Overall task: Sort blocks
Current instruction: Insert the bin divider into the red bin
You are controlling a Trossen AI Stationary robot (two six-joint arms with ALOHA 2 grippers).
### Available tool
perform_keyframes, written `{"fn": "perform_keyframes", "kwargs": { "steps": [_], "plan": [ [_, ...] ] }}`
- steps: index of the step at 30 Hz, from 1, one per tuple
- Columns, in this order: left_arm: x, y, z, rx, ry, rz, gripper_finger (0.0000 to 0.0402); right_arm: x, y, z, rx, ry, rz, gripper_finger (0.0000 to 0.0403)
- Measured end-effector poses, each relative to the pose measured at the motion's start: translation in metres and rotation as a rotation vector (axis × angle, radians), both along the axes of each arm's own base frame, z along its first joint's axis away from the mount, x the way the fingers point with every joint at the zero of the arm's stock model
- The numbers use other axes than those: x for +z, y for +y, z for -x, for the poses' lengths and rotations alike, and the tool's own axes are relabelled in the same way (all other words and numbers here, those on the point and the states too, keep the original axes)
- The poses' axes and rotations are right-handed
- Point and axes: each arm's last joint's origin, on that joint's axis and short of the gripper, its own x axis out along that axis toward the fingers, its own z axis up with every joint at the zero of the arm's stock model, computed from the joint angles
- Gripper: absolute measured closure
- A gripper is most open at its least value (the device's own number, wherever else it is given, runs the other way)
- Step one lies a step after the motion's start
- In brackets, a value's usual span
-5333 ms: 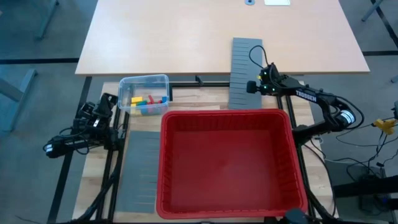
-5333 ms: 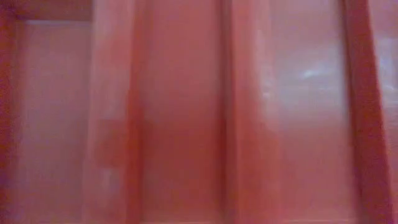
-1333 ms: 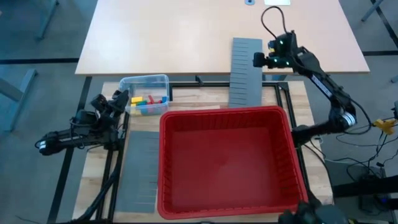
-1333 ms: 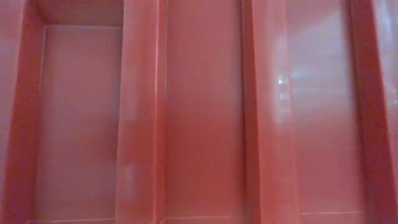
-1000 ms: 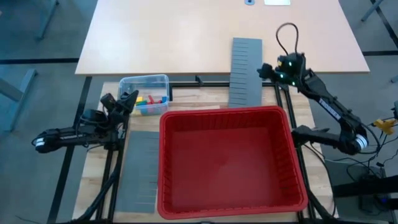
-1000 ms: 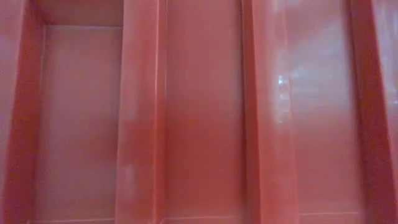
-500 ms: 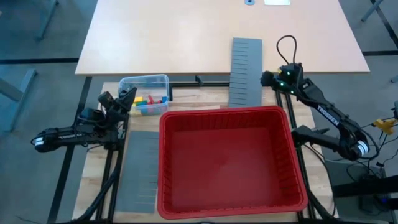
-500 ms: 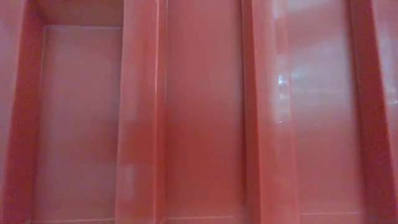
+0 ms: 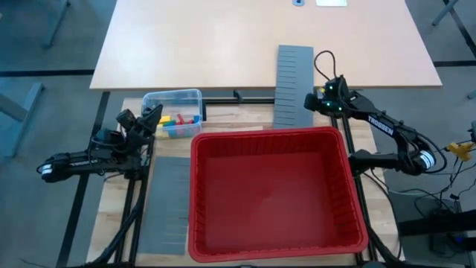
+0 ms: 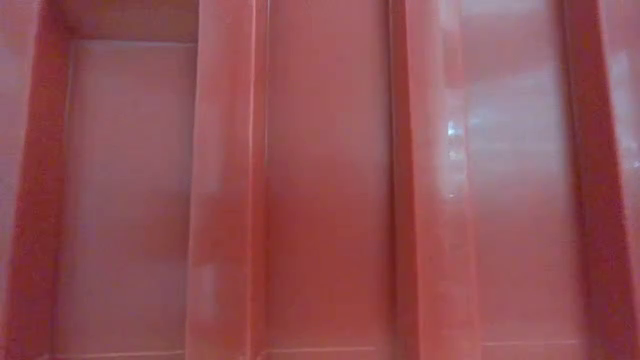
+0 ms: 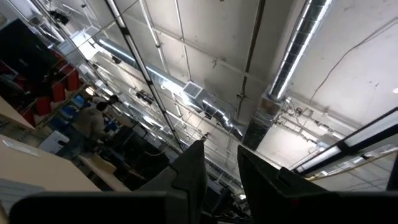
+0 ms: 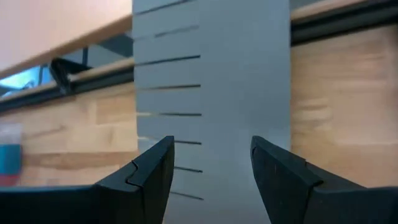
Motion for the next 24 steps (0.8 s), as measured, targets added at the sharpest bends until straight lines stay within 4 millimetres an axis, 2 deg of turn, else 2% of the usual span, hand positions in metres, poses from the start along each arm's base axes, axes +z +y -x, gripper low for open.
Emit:
{"fn": "perform_keyframes", "kwargs": {
  "steps": [6, 15, 24],
  "plan": [
    [-0.004, -0.003, -0.005, -0.124, 0.058, -0.032, 0.0317, 0.02, 0.016, 0.0, 0.129, -0.03, 0.126, 0.0213],
    [-0.031, -0.003, -0.018, -0.305, 0.328, 0.112, 0.0297, 0.055, 0.049, 0.018, 0.102, -0.15, 0.285, 0.0213],
    [-0.03, -0.007, -0.01, -0.366, 0.304, 0.102, 0.0278, 0.066, 0.092, 0.043, 0.104, -0.166, 0.305, 0.0213]
  ]
}}
